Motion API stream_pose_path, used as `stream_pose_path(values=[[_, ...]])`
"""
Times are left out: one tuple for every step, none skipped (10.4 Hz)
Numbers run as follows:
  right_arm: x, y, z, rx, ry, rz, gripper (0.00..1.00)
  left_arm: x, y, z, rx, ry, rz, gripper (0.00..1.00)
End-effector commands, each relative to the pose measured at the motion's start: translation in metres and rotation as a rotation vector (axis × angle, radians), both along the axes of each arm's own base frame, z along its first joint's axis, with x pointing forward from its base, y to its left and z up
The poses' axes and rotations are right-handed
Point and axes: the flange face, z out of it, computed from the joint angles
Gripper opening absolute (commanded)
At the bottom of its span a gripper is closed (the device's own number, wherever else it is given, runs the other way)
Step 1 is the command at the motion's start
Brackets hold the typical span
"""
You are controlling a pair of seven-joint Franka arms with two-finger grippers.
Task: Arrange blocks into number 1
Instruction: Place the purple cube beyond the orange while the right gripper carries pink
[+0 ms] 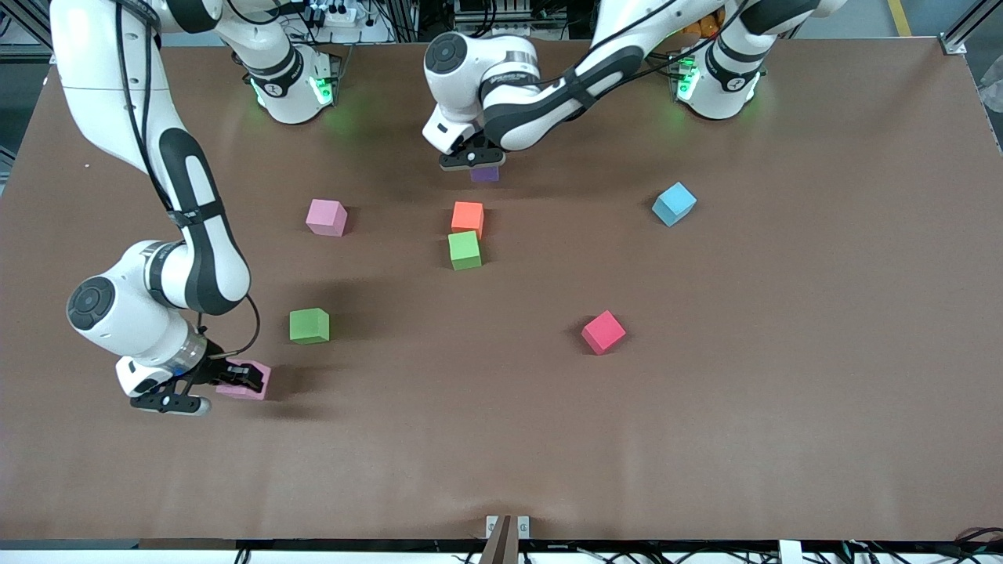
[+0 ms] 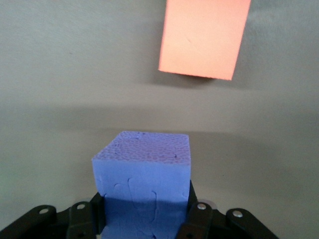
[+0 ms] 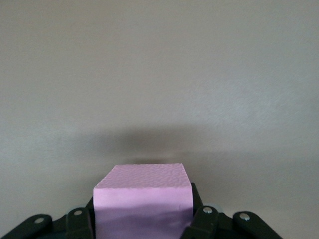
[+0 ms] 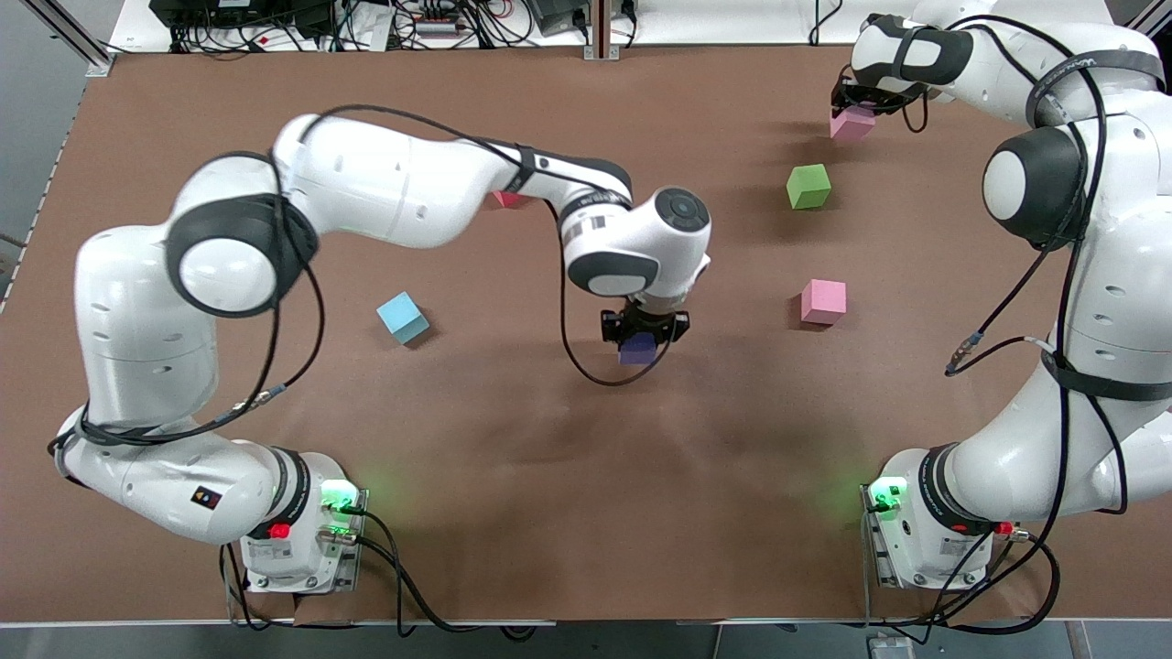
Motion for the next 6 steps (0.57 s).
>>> stream_pose_path(values=[[-0.006,0.006,0.013,0.029,-0.009,-0.023,0.67,0.006,-0.016,-0.006,-0.019,0.025,-0.03,0.0],[-0.006,0.011,0.02,0.035,-0.011,-0.039,0.67,0.006,-0.015,-0.007,-0.03,0.036,-0.099,0.0],[-0.006,0.017,0.025,0.038,-0.016,-0.045,0.67,0.006,-0.015,-0.011,-0.032,0.047,-0.138,0.0],[-0.006,0.02,0.033,0.037,-0.027,-0.042,0.67,0.004,-0.015,-0.018,-0.027,0.056,-0.146,0.0],[-0.006,0.024,0.038,0.028,-0.032,-0.034,0.67,0.005,-0.014,-0.027,-0.019,0.06,-0.151,0.0],[-0.006,0.028,0.042,0.016,-0.031,-0.027,0.67,0.006,-0.012,-0.034,-0.003,0.054,-0.153,0.0]])
